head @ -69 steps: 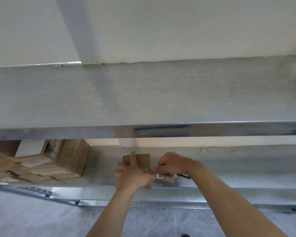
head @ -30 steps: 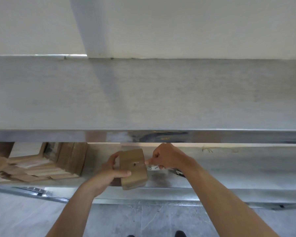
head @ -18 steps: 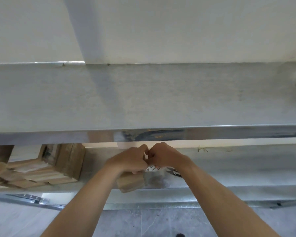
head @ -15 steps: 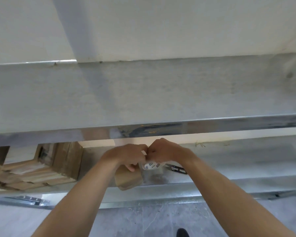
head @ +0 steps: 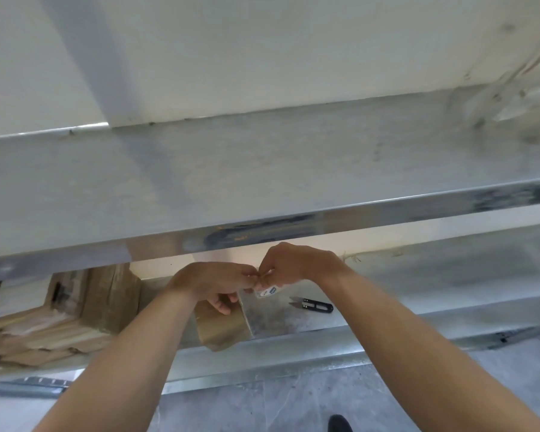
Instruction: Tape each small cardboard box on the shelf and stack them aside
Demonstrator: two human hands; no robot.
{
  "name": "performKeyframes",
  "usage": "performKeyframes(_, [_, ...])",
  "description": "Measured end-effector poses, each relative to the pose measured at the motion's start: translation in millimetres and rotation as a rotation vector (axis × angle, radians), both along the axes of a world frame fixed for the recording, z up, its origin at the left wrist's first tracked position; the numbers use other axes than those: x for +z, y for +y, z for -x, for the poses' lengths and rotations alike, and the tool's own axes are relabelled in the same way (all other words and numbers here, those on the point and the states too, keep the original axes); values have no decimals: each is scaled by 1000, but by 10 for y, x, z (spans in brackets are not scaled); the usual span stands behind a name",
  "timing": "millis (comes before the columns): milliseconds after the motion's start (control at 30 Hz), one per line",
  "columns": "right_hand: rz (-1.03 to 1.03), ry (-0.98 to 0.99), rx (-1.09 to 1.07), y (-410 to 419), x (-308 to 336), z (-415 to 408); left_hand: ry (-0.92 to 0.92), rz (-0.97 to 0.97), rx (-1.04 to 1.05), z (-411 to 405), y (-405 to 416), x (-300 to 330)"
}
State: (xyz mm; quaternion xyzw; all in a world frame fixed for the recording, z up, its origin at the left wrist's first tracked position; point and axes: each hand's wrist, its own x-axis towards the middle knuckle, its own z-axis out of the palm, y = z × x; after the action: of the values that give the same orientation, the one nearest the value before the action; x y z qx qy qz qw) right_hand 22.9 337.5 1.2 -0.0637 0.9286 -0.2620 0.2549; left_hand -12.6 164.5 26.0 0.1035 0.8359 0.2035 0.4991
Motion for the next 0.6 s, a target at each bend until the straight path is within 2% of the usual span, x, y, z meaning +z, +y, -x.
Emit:
performKeyframes(267, [-115, 11, 26, -76, 86, -10, 5, 43, 23, -43, 65, 41])
performKeyframes(500, [-20, 113, -23, 23, 115, -206, -20, 43, -17, -41, 61, 19])
performKeyframes(600, [113, 144, -118, 87, 90, -340, -22, 26, -22, -24, 47, -10])
